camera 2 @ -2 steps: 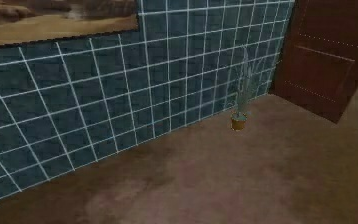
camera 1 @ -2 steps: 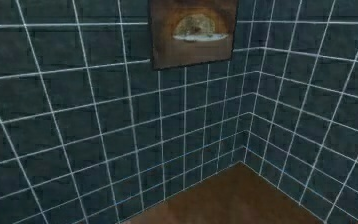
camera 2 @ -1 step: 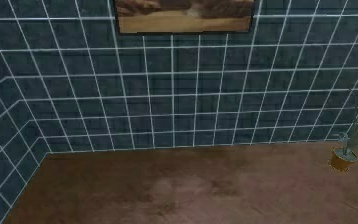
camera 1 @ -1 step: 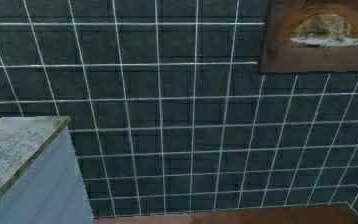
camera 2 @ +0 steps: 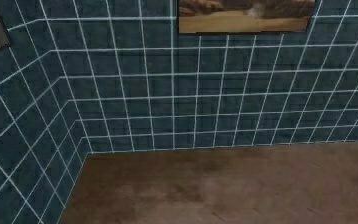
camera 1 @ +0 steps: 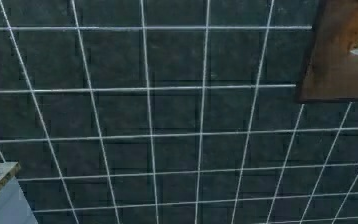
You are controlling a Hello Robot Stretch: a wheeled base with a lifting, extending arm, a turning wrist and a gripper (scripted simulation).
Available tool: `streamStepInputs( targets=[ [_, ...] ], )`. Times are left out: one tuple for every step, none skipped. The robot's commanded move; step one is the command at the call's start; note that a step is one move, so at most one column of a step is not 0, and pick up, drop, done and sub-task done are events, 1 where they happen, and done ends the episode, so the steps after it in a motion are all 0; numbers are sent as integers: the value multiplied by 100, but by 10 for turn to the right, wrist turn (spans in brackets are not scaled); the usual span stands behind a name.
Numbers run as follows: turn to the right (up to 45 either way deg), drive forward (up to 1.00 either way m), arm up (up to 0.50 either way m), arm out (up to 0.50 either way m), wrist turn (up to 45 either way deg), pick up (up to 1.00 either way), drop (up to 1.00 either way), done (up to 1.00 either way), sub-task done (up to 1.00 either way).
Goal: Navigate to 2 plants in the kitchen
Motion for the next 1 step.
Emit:
streamStepInputs(
  targets=[
    [-450,0,0,0,0,0,0,0,0]
  ],
)
